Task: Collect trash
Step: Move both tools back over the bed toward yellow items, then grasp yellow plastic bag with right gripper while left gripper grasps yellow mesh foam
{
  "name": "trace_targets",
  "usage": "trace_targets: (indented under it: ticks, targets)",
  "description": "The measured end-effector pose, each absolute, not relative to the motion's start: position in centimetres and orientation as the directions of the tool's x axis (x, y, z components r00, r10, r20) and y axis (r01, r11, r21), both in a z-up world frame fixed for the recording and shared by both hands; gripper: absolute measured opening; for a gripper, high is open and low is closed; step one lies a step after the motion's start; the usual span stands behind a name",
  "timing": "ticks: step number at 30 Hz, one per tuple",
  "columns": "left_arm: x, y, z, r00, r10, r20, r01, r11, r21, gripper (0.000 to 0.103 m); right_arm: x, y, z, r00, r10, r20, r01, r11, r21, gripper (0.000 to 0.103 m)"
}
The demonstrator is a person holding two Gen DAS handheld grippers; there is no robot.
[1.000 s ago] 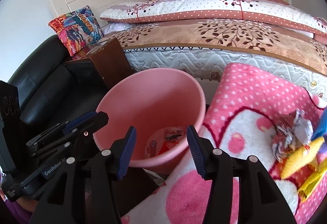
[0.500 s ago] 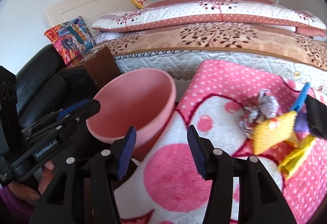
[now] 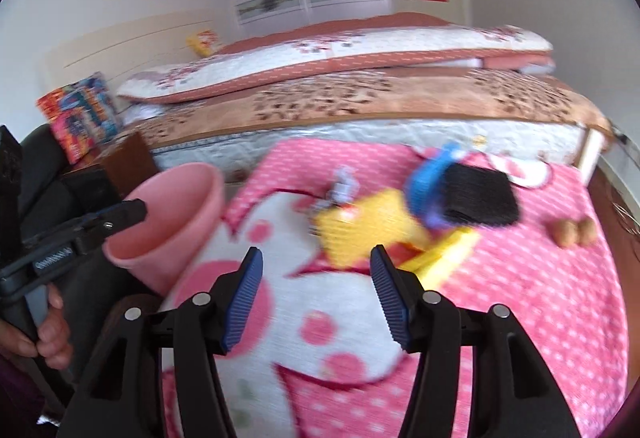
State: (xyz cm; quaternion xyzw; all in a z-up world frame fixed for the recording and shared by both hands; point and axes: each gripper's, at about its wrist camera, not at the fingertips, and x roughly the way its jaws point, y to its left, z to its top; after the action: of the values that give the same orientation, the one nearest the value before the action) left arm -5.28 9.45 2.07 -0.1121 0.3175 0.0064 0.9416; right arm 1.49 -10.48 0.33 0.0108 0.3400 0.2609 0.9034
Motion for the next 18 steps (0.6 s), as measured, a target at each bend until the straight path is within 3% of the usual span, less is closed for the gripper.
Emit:
trace_targets:
  ticks: [7,18]
  targets:
    - [-2.1,5.4,1.2,0.761,-0.163,-0.628,0.041,0.978,-0.204,0.031,3.7,-15.4,-2.4,0.634,0.401,-0.661,-0.316,0.915,0.251,0.056]
    - [2.6,0.5,-0.4,0.717,-0.232,-0.657,0.163,0.973,-0.165,0.031,5.8,-16.9,-4.7,0.61,0.394,-0.687,-0.269,0.919,0.288,0.056]
